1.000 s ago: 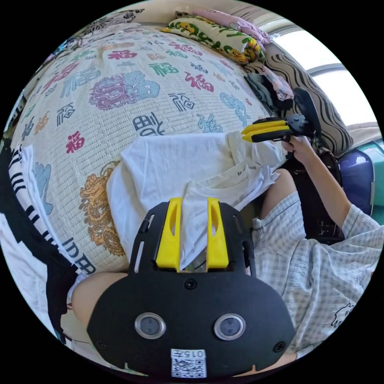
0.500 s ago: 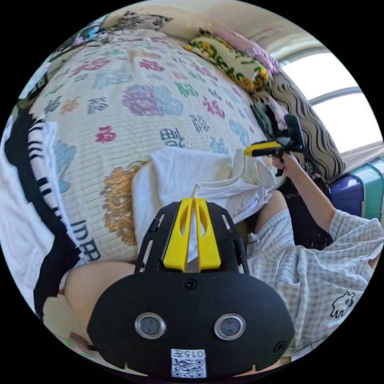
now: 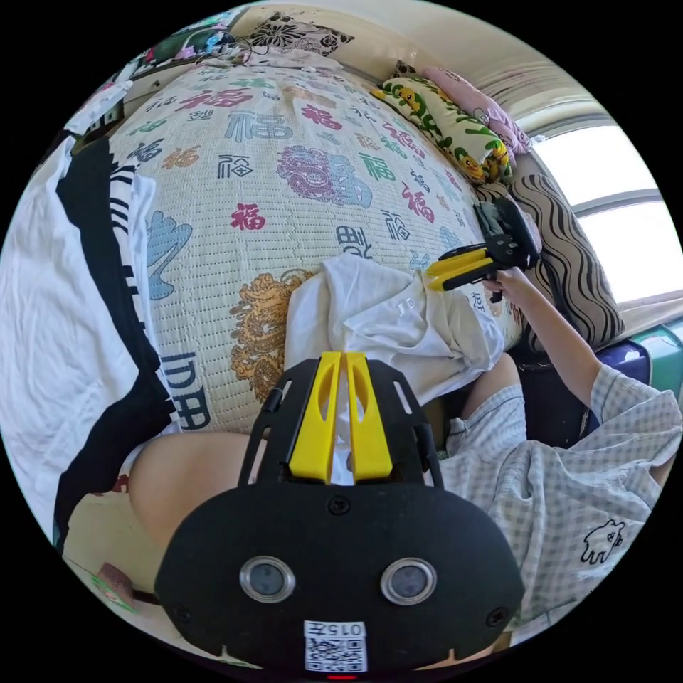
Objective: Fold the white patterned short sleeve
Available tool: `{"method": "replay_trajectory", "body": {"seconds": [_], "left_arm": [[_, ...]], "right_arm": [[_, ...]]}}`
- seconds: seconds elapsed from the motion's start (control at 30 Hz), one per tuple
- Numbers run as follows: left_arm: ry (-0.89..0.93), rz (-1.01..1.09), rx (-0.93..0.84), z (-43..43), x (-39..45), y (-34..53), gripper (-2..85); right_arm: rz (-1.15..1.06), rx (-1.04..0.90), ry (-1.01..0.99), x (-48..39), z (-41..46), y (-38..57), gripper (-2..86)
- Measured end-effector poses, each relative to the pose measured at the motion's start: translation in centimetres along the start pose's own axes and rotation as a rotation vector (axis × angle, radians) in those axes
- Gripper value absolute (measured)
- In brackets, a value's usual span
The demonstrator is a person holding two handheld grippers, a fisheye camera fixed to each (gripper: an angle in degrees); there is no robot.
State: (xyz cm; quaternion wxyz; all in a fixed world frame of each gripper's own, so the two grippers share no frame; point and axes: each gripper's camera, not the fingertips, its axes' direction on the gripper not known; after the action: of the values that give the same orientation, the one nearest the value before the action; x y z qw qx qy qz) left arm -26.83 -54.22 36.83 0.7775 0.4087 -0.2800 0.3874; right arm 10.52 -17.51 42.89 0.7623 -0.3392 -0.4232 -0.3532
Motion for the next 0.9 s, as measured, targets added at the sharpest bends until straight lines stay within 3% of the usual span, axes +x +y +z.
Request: {"method": "replay_trajectory", "body": {"seconds": [0.33, 0.5, 0.67, 0.9], "left_arm": [[0.037, 0.033, 0.014, 2.6, 3.1, -0.6, 0.5], [0.061, 0.029, 0.009, 4.8, 4.7, -0.7, 7.3], [0.117, 0.015, -0.089, 8.7, 6.0, -1.0, 9.6], [0.133, -0.044, -0.253, 14.4, 8.7, -1.1, 0.0]], "right_arm": [[0.117, 0.052, -0.245, 0.7, -1.2, -0.6, 9.7], [0.113, 0.133, -0.294, -1.5, -2.9, -1.2, 2.6], [0.029, 0.21, -0.323, -5.3, -5.3, -2.0, 1.0], [0.131, 0.211, -0.306, -8.9, -6.5, -3.3, 0.7]]}}
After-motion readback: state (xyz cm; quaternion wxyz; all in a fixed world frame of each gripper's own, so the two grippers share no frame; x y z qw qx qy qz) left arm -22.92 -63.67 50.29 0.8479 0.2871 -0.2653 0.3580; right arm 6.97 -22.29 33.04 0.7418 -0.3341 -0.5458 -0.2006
